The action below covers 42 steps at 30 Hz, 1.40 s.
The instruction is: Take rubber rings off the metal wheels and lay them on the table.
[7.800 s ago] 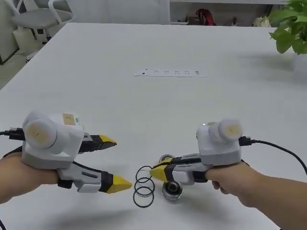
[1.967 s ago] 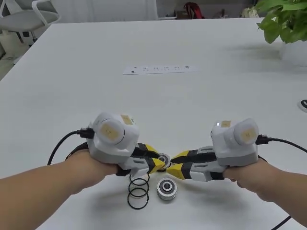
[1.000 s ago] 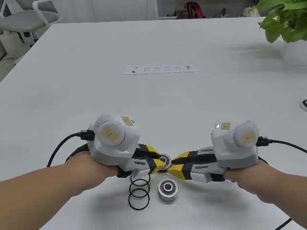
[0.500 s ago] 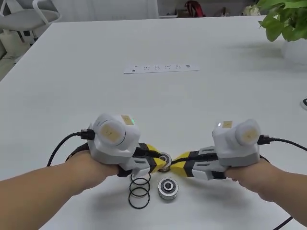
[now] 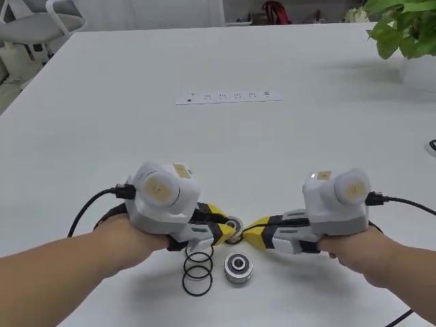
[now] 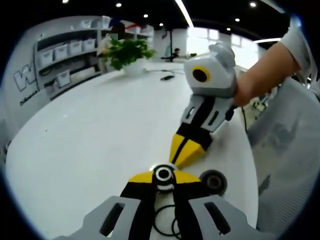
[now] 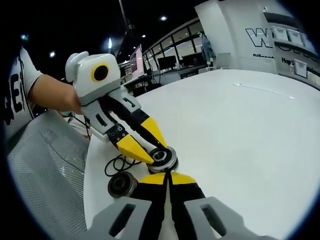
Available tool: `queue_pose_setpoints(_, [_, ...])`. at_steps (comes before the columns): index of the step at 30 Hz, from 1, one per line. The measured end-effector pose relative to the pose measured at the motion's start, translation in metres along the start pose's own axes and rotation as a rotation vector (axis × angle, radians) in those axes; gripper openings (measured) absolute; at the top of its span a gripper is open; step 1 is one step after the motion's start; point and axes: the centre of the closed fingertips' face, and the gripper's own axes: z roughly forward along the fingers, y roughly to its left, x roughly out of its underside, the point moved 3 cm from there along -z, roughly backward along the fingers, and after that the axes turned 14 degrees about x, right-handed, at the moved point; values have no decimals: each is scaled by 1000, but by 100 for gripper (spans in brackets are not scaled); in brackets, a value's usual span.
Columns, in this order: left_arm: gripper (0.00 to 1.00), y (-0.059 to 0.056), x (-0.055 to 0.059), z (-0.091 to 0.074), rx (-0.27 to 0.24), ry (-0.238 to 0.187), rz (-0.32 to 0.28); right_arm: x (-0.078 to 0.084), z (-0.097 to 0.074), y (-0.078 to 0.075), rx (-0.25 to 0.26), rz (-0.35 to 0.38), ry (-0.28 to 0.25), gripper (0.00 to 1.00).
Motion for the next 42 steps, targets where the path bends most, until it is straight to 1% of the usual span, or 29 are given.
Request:
queue_pose_setpoints(8, [13, 0, 0, 0, 0, 0, 5, -2, -3, -2, -2, 45, -9, 0])
queue_pose_setpoints(10, [13, 0, 0, 0, 0, -1, 2, -2, -4, -3, -1, 63, -12, 0])
queue_pose_setpoints(11, [13, 0, 0, 0, 0, -1, 2, -3, -4, -4, -3, 89, -16, 0])
queue_pose_setpoints(15, [13, 0, 0, 0, 1, -4, 0, -4, -6, -6, 3, 117, -25, 0])
queue_pose_setpoints(30, [12, 0, 0, 1, 4, -1, 9, -5, -6, -7, -3, 162, -30, 0])
queue_pose_setpoints(38, [12, 0, -1, 1, -2, 0, -2, -9, -8, -7, -5, 213, -47, 0])
queue_pose_setpoints(42, [12, -1, -1, 2, -6, 0, -1, -9, -9, -7, -3, 232, -47, 0])
